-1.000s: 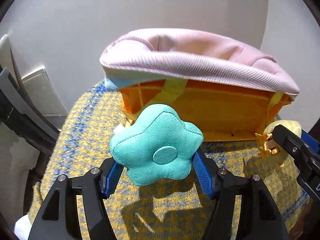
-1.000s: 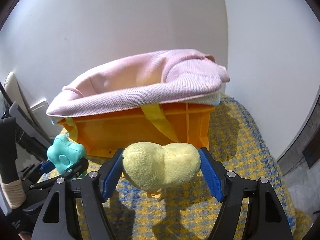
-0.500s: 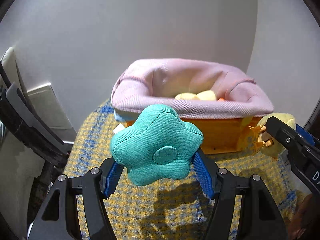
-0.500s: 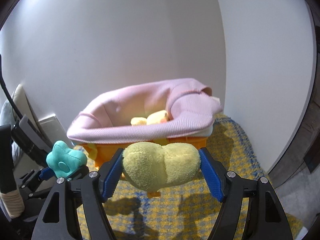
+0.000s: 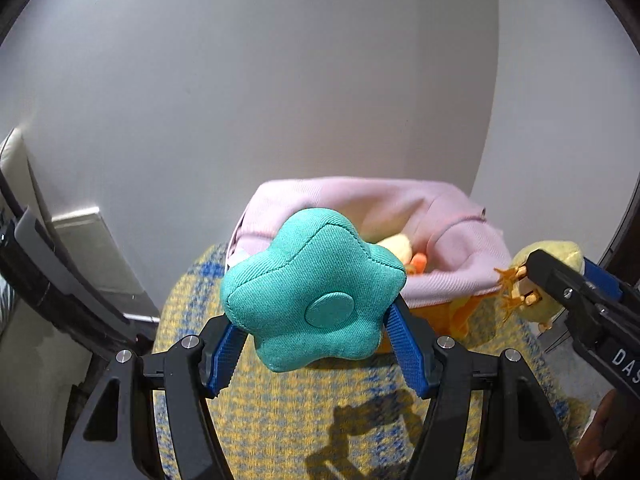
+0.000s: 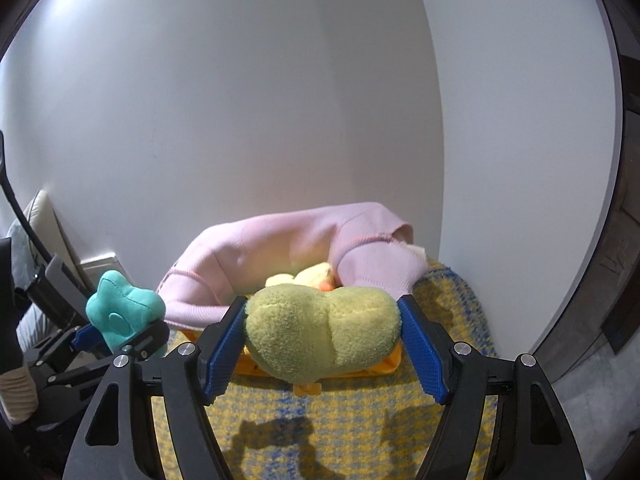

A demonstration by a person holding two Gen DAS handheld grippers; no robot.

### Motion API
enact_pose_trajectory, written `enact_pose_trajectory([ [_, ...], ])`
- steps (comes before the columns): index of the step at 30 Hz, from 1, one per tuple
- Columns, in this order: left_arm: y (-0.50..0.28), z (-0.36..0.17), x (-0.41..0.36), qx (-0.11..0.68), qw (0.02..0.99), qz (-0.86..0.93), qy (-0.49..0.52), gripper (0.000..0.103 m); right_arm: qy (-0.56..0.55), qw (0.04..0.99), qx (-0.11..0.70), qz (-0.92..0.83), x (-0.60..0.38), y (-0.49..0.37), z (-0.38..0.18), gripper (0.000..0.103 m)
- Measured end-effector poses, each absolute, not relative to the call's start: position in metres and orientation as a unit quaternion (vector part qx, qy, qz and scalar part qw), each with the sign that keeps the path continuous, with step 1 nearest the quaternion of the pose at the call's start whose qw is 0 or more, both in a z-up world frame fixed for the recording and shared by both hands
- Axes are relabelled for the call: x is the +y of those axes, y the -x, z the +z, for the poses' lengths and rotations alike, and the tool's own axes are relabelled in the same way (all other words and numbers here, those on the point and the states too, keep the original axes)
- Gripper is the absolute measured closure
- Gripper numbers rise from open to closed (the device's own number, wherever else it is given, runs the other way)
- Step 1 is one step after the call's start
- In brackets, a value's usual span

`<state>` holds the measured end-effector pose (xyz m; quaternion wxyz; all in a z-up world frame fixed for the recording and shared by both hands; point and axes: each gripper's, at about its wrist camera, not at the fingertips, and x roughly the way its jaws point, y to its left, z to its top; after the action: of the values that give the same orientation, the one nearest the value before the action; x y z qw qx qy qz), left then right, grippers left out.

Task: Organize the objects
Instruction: 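Lift flower and yellow plush over the basket and open both tools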

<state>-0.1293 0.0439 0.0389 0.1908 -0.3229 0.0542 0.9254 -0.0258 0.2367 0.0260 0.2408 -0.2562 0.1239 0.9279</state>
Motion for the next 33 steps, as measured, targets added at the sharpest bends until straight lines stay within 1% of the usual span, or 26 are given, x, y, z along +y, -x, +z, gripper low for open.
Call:
enact_pose_trajectory([
  [4, 0.137, 0.054, 0.049, 0.054, 0.202, 0.926, 0.314, 0.037, 0.256, 0.239, 0.124, 0.928, 0.243, 0.031, 0.039, 0.030],
  [13, 0.163, 0.066, 0.055, 0.045, 0.213, 0.919, 0.328, 0.037, 0.251, 0.234, 0.102, 0.934, 0.247, 0.050, 0.069, 0.030],
  [25, 0.201, 0.070, 0.068, 0.058, 0.219, 0.912, 0.342, 0.037, 0.279, 0.229, 0.103, 0.927, 0.263, 0.086, 0.076, 0.030],
  [33, 0.224, 0.064, 0.074, 0.051, 0.225, 0.903, 0.362, 0.037, 0.294, 0.229, 0.103, 0.922, 0.270, 0.105, 0.077, 0.030],
])
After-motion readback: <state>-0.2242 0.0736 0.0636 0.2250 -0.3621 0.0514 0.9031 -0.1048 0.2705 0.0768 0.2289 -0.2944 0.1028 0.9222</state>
